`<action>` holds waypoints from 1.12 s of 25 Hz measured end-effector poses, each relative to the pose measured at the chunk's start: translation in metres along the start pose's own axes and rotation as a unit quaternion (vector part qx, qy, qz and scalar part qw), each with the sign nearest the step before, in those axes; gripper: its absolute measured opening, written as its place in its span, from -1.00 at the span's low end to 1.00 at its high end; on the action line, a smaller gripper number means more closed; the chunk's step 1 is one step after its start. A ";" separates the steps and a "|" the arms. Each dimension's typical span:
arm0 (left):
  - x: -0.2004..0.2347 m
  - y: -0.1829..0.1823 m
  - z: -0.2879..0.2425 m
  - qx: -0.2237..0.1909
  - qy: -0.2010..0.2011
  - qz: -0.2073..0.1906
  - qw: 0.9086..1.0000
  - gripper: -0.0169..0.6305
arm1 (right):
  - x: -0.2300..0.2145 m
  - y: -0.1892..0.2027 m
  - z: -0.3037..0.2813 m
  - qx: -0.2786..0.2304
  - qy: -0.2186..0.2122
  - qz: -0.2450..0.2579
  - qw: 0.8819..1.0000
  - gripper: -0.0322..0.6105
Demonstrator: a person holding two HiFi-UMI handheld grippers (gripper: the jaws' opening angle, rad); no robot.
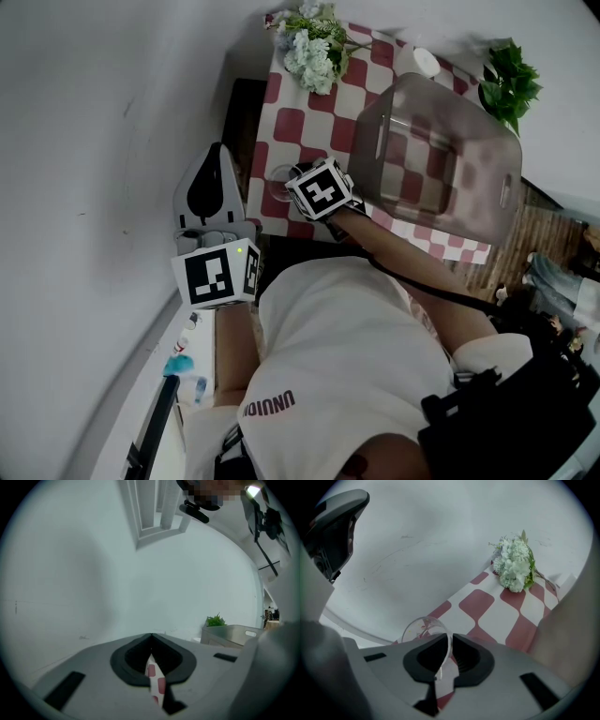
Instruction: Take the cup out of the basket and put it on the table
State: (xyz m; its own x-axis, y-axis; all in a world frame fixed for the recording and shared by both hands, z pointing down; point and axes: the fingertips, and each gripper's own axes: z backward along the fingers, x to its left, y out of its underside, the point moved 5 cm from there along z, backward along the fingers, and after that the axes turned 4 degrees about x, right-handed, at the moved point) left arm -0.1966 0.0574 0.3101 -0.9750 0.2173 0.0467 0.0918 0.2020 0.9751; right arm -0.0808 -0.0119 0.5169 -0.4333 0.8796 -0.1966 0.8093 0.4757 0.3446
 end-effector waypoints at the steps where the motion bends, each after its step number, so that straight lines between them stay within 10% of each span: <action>1: 0.000 0.000 0.000 0.000 0.000 0.000 1.000 -0.91 | 0.000 0.001 0.000 0.002 0.001 -0.001 1.000 -0.77; 28: -0.007 -0.002 -0.003 -0.003 0.000 -0.002 1.000 -0.91 | 0.007 -0.034 0.059 -0.107 -0.036 -0.057 0.992 -0.78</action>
State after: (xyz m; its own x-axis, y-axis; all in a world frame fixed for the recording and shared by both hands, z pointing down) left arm -0.1912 0.0523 0.3086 -0.9755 0.2161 0.0424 0.0861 0.1967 0.9767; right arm -0.0880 -0.0227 0.4494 -0.4810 0.8210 -0.3077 0.6509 0.5695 0.5021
